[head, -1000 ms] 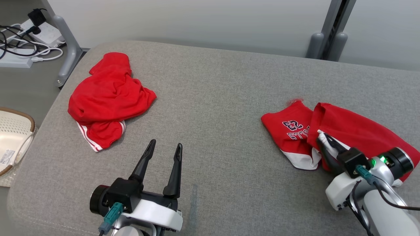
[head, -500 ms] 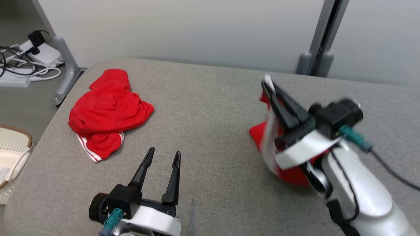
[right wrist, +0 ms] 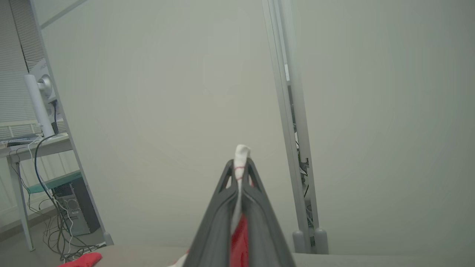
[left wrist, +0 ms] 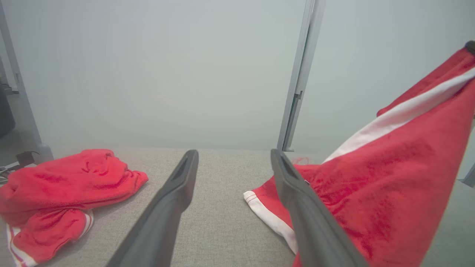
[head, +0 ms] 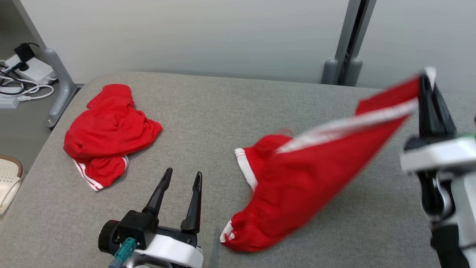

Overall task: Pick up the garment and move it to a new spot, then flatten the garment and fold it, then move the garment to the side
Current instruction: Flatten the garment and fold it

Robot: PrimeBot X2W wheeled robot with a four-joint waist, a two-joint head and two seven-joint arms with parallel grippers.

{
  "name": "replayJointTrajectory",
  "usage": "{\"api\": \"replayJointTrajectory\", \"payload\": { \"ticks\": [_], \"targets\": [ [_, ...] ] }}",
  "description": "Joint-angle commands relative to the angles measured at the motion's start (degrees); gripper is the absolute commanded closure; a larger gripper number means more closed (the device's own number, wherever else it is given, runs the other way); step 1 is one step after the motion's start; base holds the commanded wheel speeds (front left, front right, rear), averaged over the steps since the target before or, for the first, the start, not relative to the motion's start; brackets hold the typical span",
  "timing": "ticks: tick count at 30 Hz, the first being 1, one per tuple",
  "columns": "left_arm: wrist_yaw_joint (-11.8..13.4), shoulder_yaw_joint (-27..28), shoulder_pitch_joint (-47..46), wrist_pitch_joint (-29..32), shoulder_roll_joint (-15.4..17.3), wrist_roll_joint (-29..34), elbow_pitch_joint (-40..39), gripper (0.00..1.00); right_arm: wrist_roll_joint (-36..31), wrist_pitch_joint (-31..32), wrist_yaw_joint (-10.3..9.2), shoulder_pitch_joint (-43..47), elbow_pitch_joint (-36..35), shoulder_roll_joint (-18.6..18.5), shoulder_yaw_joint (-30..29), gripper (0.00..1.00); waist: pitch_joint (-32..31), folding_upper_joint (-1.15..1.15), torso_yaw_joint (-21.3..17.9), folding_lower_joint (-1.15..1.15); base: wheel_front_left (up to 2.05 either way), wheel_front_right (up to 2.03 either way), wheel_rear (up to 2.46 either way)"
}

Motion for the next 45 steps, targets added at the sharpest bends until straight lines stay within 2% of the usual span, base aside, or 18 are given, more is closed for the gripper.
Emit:
{"api": "replayJointTrajectory", "payload": {
  "ticks": [1,4,7,8,9,11,15,19,22,27,39,41,45],
  "targets": [
    [0.16,0.37,-0.32,-0.16,0.25,-0.20,-0.15,0.00,-0.53,0.02,0.00,2.49,1.75,-0.43,-0.74,1.00,0.47,0.00,-0.37,0.00,0.00,0.00,0.00],
    [0.11,0.94,-0.77,-0.16,0.23,0.03,0.13,0.00,-2.21,0.03,0.00,8.22,8.92,-1.87,-3.32,1.00,1.18,0.00,-1.64,0.00,0.00,0.00,0.00],
    [0.16,1.32,-1.19,-0.16,0.24,0.15,0.22,0.00,-3.42,0.02,0.00,10.68,16.67,-2.67,-2.81,1.00,1.37,0.00,-2.77,0.00,0.00,0.00,0.00],
    [0.14,1.41,-1.36,-0.16,0.23,0.16,0.18,0.00,-3.68,0.01,0.00,10.24,18.08,-2.95,-3.14,0.55,1.43,0.00,-3.14,0.00,0.00,0.00,0.00],
    [0.13,1.51,-1.49,-0.16,0.23,0.19,0.16,0.00,-3.59,0.01,0.00,10.22,19.73,-2.76,-3.25,0.00,1.46,0.00,-3.50,0.00,0.00,0.00,0.00],
    [0.21,1.80,-1.72,-0.16,0.27,0.30,0.18,0.00,-3.56,0.02,0.00,9.57,20.72,-2.40,-3.03,0.00,1.45,0.00,-4.24,0.00,0.00,0.00,0.00],
    [-0.12,2.29,-1.73,-0.16,0.24,0.73,0.32,0.00,-2.72,0.02,0.00,8.82,17.19,-1.47,-3.48,0.00,1.01,0.00,-5.51,0.00,0.00,0.00,0.00],
    [-0.45,2.46,-1.53,-0.16,0.25,0.93,0.48,0.00,-3.14,0.02,0.00,8.96,9.75,-0.70,-0.96,0.00,0.36,0.00,-6.12,0.00,0.00,0.00,0.00],
    [-0.58,2.53,-1.12,-0.16,0.25,1.10,0.73,0.00,-5.68,0.02,0.00,10.88,1.77,-0.98,3.42,0.00,-0.47,0.00,-6.15,0.00,0.00,0.00,0.00],
    [-1.03,2.49,0.10,-0.16,0.24,1.50,0.77,0.00,-6.75,0.02,0.00,13.44,-4.28,0.23,6.50,0.00,-1.24,0.00,-5.76,0.00,0.00,0.00,0.00],
    [-0.76,1.93,0.31,-0.16,0.25,1.43,0.78,0.00,-7.23,0.03,0.00,13.66,-2.29,-0.32,9.66,0.00,-1.28,0.00,-3.86,0.00,0.00,0.00,0.00],
    [-0.71,1.69,0.17,-0.16,0.24,1.29,0.76,0.00,-6.92,0.02,0.00,13.38,-0.80,-0.64,11.38,0.00,-0.86,0.00,-3.35,0.00,0.00,0.00,0.00],
    [-0.63,1.02,-0.59,-0.16,0.24,0.95,0.90,0.00,-3.66,0.02,0.00,10.97,5.07,-1.88,18.42,0.00,0.30,0.00,-1.95,0.00,0.00,0.00,0.00]
  ]
}}
